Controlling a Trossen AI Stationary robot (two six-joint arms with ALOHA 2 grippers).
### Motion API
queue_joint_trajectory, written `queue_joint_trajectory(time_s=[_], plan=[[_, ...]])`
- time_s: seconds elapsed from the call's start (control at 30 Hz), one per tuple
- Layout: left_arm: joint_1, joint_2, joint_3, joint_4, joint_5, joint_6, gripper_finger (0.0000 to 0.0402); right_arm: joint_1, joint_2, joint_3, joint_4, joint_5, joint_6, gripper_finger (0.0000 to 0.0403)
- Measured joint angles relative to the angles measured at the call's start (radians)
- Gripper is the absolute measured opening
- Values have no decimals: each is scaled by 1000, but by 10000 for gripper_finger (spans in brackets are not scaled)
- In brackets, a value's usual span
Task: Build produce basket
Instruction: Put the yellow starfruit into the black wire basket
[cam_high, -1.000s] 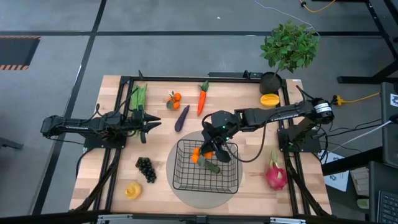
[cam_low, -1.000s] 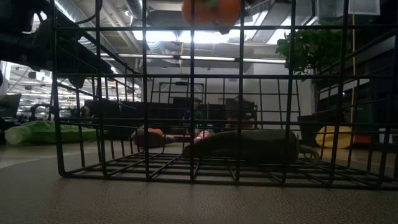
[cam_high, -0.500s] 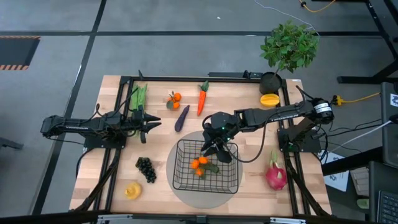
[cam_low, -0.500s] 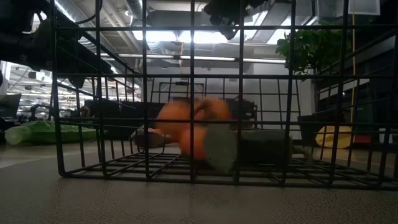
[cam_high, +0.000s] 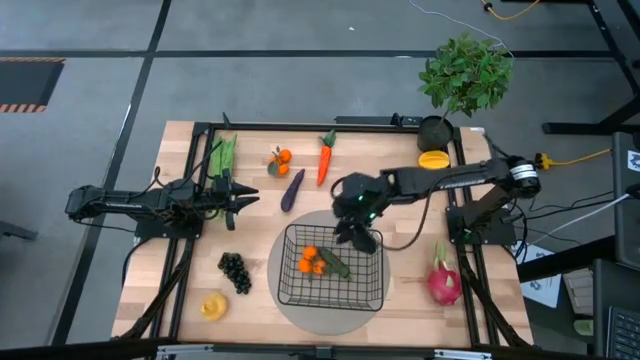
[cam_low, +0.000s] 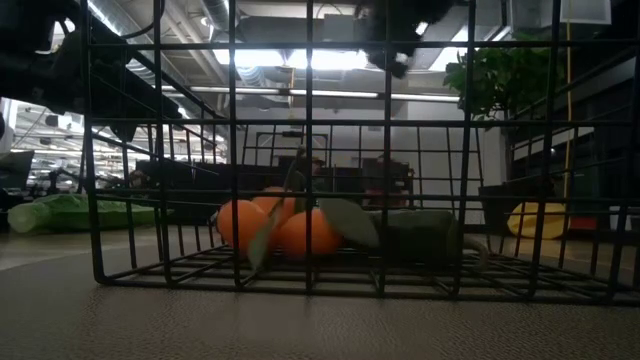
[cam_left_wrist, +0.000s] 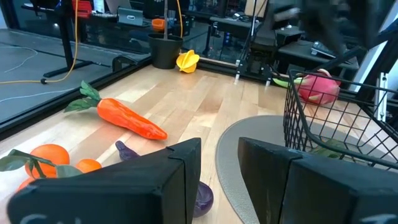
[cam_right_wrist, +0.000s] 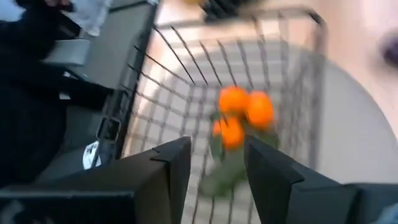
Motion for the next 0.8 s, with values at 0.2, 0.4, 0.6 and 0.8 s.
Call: queue_joint_trajectory(time_s=[0.2, 0.4, 0.6, 0.8], plan=[[0, 0, 0, 0, 0, 1, 98, -72, -136, 0, -262, 147, 87, 137], [0, 0, 0, -1, 0, 0, 98, -104, -270, 0, -502, 584, 187, 137], [0, 0, 0, -3, -1, 1, 98, -105, -303, 1, -721, 1037, 530, 137], [0, 0, 0, -4, -2, 1, 98, -157, -259, -62, -908, 1063, 819, 137]])
